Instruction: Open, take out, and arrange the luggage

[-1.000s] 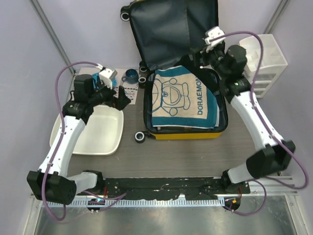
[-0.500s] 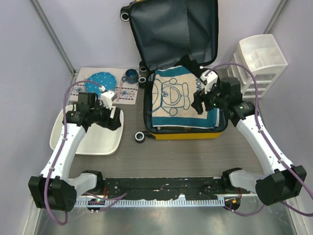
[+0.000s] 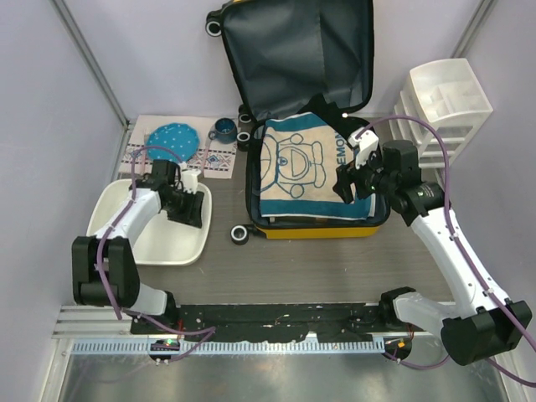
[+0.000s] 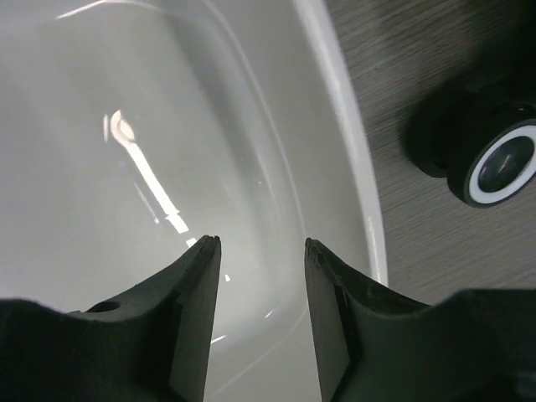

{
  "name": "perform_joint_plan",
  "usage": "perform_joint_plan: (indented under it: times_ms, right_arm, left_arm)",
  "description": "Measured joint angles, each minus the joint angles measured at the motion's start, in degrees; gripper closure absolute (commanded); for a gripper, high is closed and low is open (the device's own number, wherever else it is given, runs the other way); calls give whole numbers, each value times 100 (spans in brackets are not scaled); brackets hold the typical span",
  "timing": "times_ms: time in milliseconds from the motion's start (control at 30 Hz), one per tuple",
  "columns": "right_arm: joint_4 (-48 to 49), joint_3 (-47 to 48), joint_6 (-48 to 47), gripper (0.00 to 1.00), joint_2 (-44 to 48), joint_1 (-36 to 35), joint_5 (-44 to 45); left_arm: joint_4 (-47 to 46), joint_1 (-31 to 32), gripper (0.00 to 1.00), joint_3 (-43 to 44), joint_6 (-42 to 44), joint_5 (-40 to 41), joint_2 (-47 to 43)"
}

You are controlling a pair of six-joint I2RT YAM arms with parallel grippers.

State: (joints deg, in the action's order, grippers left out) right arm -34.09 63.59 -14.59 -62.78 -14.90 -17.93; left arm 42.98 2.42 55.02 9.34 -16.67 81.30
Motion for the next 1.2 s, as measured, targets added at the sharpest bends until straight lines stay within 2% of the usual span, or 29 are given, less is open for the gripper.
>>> perform_joint_plan:
  times_ms: [300,400,433,500,533,667,900,1067,1167,1200]
  right_arm:
    - [-175,0,35,27,55,0,155]
    - [-177,-13,46,30,52,0,144]
    - [-175,-31,59,33,50,0,129]
    - [-153,-74,107,37,2,-4,87]
    - [-136,-83,146,37,-48,-15,70]
    - [173,-160,413,43,-402,-260,37]
    - [1036,-155,868,45,-1325,-1558,269]
    - [1458,98,1174,43,-2326,-2291,483]
    - [1613,278,1296,37,-2778,-2662,708]
    - [1670,313,1314,31,-2894,-2785,800]
  left_arm:
    - [-807,601,56,667,-780,-529,1344]
    - [-1078,793,48,1014,-1073,-610,1637]
    - [-1176,861,41,1104,-1169,-658,1698]
    - [-1335,940,36,1215,-1325,-737,1744]
    - [-1379,957,31,1255,-1399,-741,1740]
    - [-1725,737,25,1189,-1790,-1003,1370]
    - [-2044,413,19,1049,-2103,-1172,-313]
    - [-2177,415,18,800,-2365,-1189,-914]
    - [-2177,284,18,518,-2527,-1189,-1058]
    - [-2173,223,18,446,-2557,-1187,-1073]
